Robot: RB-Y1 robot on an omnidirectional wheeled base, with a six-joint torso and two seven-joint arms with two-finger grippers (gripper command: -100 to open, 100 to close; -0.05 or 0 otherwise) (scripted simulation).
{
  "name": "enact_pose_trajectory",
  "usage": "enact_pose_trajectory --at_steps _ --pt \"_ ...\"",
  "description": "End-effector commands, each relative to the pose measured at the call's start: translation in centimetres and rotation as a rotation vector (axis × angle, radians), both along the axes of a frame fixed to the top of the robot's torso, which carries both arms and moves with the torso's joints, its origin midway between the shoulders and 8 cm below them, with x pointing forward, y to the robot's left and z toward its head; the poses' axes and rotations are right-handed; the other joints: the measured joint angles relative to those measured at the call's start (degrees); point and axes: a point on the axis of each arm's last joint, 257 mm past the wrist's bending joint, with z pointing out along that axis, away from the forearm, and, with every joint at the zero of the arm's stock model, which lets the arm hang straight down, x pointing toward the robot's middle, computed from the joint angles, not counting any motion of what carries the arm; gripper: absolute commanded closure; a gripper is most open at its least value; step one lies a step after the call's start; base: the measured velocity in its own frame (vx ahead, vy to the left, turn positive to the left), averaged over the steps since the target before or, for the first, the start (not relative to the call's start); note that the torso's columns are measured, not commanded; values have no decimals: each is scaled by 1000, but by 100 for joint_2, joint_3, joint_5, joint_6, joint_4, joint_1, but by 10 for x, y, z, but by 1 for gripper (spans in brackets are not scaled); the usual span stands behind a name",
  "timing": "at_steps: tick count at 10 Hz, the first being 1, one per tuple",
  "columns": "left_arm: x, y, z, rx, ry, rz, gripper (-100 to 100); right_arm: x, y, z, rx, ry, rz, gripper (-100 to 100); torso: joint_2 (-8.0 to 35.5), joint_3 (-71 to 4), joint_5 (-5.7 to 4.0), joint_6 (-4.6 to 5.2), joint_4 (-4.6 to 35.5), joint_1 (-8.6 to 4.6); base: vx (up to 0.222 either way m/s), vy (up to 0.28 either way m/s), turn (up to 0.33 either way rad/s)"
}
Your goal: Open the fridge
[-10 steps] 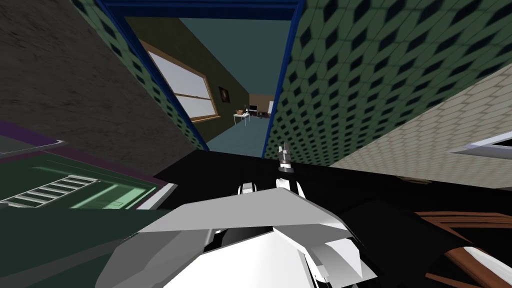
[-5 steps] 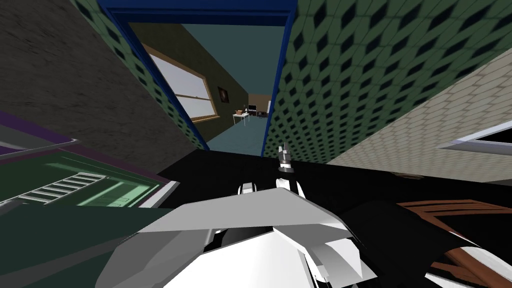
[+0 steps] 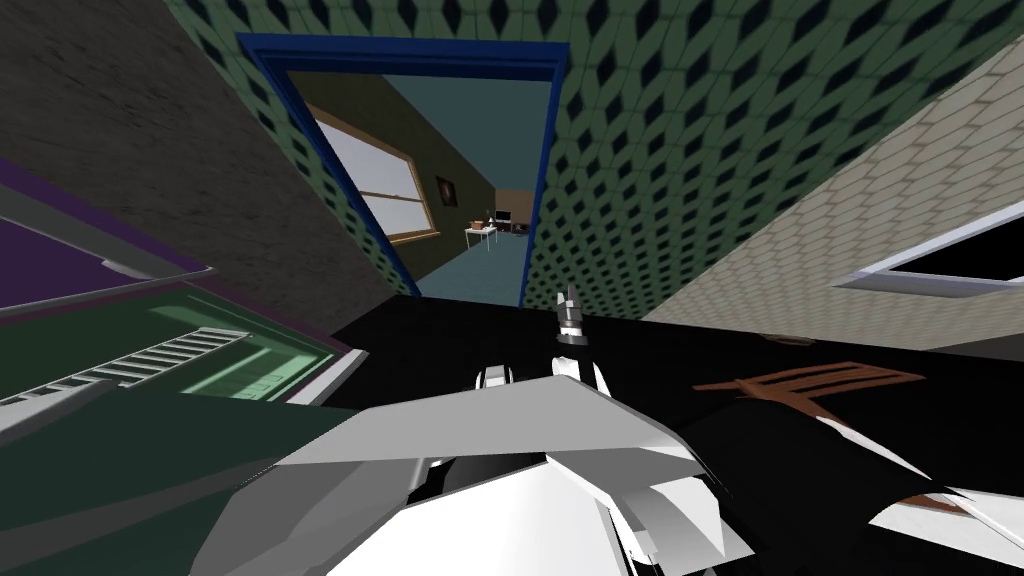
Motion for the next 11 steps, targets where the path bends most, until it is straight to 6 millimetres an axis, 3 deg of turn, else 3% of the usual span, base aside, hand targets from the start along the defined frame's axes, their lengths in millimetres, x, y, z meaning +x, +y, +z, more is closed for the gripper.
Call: enact_pose_trajectory --at_steps 1,2,3,4,6,8,10,11 --pt "10 -11 2 0 2 -49 100 0 0 0 0 0 0 0 -16 -10 -1 7 -5 -6 -212 -26 -3" --pt "7 -8 2 0 2 -37 100 0 0 0 0 0 0 0 -23 -15 1 15 -7 -11 -98 -15 -2" --pt "-5 -30 -6 -16 -25 -62 100 0 0 0 0 0 0 0 -52 -31 -1 17 -14 -6 5 106 218" --pt "-15 -36 -15 -25 1 -66 100 0 0 0 -1 1 -1 0 -56 -36 8 -9 -18 34 67 136 168" --pt "-10 -44 -20 -24 25 -106 100 0 0 0 0 1 0 0 -26 -12 39 10 -11 84 44 56 8" --pt "-32 -71 -30 -43 15 -126 100 0 0 0 -1 1 -1 0 9 16 51 -29 -3 107 61 142 174" --pt "-27 -81 -36 -44 40 -170 100 0 0 0 0 1 0 0 8 26 93 0 -5 144 16 49 25" --pt "-33 -101 -32 -45 -13 -189 100 0 0 0 0 0 0 0 1 28 108 7 -9 144 37 120 230"
